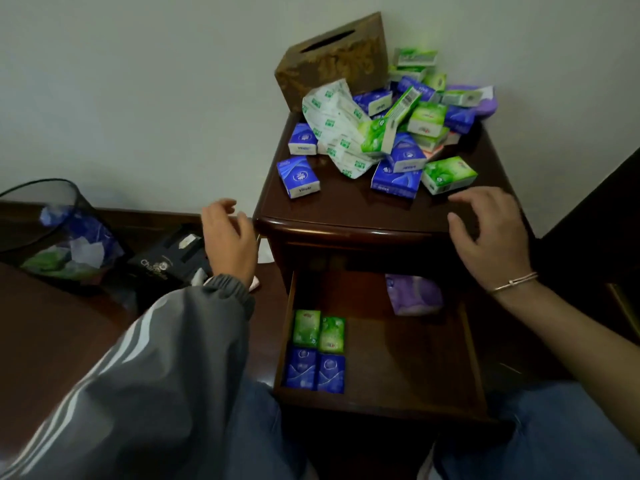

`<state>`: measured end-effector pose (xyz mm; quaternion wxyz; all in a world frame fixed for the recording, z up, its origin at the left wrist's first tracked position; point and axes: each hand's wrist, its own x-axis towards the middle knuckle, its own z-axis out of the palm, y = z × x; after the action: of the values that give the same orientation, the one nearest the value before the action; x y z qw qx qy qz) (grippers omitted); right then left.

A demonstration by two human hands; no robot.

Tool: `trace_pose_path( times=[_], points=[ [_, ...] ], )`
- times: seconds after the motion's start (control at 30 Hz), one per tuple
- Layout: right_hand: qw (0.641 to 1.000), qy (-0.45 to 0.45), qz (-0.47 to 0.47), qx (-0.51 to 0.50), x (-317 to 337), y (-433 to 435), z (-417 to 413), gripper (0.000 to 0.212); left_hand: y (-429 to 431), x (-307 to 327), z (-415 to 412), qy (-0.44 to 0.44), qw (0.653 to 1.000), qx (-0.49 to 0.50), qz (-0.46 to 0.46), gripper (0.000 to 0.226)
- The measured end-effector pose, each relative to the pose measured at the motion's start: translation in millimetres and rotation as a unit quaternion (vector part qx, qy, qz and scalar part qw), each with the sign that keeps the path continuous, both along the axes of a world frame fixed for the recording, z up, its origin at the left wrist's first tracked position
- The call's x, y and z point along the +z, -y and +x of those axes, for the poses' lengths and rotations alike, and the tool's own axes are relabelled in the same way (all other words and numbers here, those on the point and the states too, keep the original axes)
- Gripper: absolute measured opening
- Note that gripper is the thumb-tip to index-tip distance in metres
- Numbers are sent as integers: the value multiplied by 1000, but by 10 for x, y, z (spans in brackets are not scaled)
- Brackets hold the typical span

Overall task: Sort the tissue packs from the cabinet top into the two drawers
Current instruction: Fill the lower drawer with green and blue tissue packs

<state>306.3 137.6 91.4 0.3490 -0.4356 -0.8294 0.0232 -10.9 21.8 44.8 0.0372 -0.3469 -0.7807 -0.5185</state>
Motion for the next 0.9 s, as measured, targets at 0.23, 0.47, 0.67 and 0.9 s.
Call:
trace_pose_path(
  times=[0.23,0.47,0.67,0.9],
  points=[
    [999,40,-31,9,251,-381,-378,46,-907,430,264,-19,983,-103,-151,55],
    [982,147,-117,-20,138,-661,-883,76,-988,331,338,-3,975,-96,-198,70],
    [975,209,-71,-37,16,-663,-898,70,-841,405,159,153,963,-149,-164,88],
    [979,162,-127,-17,143,-598,-942,67,-753,422,235,171,957,-160,-170,80]
  ],
)
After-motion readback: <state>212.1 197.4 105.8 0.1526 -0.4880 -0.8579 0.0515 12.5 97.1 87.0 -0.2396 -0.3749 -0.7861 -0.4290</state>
